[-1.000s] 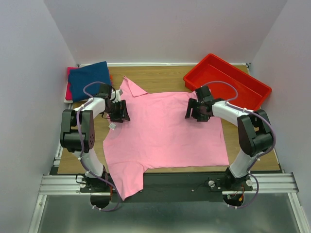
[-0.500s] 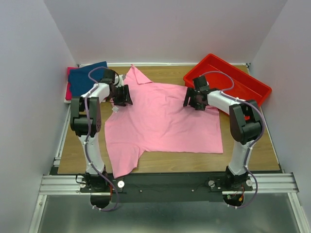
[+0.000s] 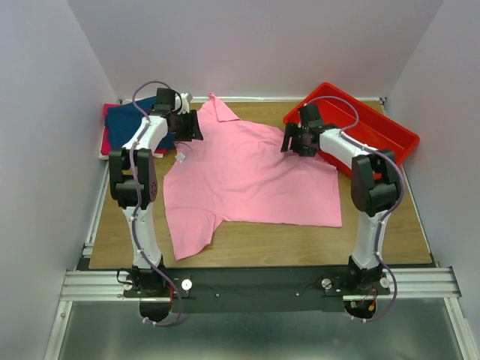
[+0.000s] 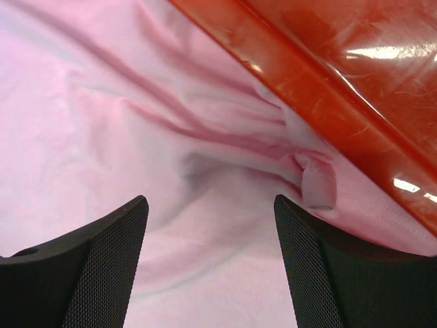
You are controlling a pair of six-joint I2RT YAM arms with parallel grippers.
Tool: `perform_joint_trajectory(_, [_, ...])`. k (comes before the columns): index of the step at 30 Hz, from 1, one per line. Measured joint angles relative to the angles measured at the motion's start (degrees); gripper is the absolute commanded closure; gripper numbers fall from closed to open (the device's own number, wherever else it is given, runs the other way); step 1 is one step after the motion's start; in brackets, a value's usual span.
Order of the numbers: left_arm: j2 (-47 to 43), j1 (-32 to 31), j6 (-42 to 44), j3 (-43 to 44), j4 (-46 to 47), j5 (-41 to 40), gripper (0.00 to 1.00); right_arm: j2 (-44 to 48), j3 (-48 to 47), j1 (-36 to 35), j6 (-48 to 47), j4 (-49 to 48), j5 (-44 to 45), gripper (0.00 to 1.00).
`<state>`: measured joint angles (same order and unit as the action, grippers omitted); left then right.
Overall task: Fold and stack the t-shirts
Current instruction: Fold the tshirt
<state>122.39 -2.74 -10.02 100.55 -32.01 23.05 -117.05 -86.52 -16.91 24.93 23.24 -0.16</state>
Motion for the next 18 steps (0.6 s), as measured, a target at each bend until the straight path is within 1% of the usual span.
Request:
perform_joint_trajectory(3, [-5.3,0.0,0.0,-4.2,0.5,-0.5,0.41,2.2,0.5,0.0,-0.5,0.1,-1.3,0.19])
perform_joint_trajectory(7, [-14.3,0.0,0.0,-12.3,0.8,-0.8,0.41,7.5,3.4,-0.3,-0.3,0.1,-3.3,0.19])
perform_joint_trajectory(11, [-22.2,0.0,-0.1,-25.1,1.7,-1.4,0.41,11.9,7.7,-1.9,0.9,0.0,-4.2,0.19])
perform_joint_trajectory(15, [-24.9,0.0,0.0,-34.9,0.6,-1.7,0.41,13.2,12.5,-5.3,2.6,-0.1,-4.5,0.19])
perform_joint_trajectory(18, [-26.0,0.0,0.0,-40.3,0.1,-2.4,0.41,13.2,16.1,-7.3,4.0,0.1,-4.7,0.19])
